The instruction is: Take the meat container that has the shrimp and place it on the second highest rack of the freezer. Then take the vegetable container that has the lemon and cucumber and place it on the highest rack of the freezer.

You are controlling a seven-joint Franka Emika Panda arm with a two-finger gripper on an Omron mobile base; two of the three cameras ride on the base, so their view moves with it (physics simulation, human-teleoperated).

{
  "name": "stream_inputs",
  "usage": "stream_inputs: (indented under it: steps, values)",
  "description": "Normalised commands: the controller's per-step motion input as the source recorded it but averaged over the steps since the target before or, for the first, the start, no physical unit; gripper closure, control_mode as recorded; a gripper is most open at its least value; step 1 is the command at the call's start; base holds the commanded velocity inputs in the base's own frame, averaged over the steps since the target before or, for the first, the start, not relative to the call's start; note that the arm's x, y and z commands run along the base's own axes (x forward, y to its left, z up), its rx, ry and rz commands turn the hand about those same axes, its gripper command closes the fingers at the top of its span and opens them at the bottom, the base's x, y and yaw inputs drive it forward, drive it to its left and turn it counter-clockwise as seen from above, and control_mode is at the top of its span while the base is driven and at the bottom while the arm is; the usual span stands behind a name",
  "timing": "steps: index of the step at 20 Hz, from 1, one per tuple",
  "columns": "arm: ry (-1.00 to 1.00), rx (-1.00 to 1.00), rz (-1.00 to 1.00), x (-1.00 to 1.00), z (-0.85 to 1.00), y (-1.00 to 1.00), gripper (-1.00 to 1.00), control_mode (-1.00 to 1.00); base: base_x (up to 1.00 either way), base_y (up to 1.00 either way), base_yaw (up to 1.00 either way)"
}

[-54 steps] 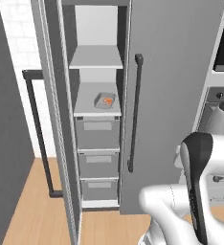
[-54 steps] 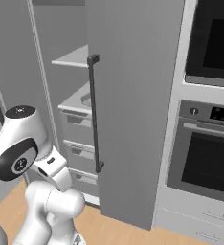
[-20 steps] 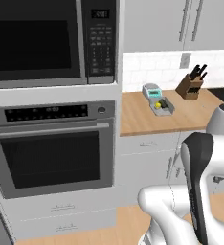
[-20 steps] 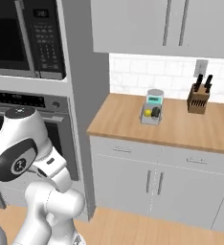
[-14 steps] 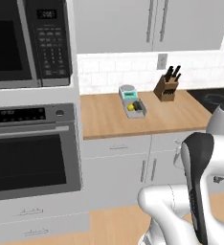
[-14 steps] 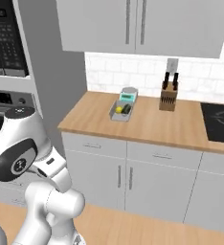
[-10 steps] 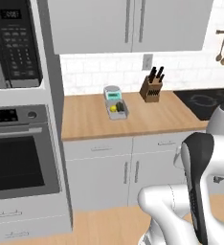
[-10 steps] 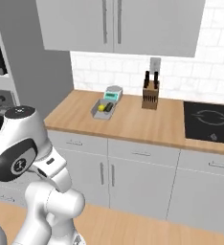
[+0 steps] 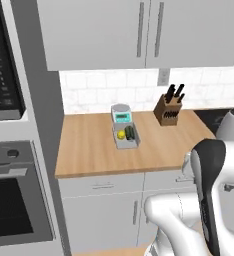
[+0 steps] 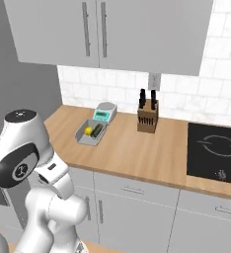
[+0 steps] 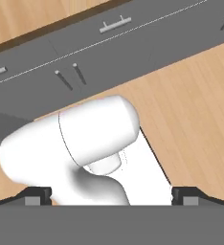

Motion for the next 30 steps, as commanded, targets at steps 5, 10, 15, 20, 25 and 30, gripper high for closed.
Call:
stream_inputs:
  steps: [5, 10, 15, 20, 25, 30]
  values:
    - [0.00, 0.00, 0.00, 0.00, 0.00, 0.00, -1.00, 1.00, 0.71, 0.18, 0.08]
    - [0.00, 0.00, 0.00, 0.00, 0.00, 0.00, -1.00, 1.00, 0.57, 0.14, 0.07]
    - [0.00, 0.01, 0.00, 0.00, 0.00, 0.00, -1.00, -1.00, 0.00, 0.01, 0.00]
    - [-0.02, 0.04, -0.22, 0.38, 0.00, -0.05, -1.00, -1.00, 0.00, 0.00, 0.00]
    - [-0.02, 0.04, -0.37, 0.82, -0.12, 0.12, -1.00, -1.00, 0.00, 0.00, 0.00]
    - [0.10, 0.16, -0.31, 0.72, -0.18, 0.32, -1.00, -1.00, 0.00, 0.00, 0.00]
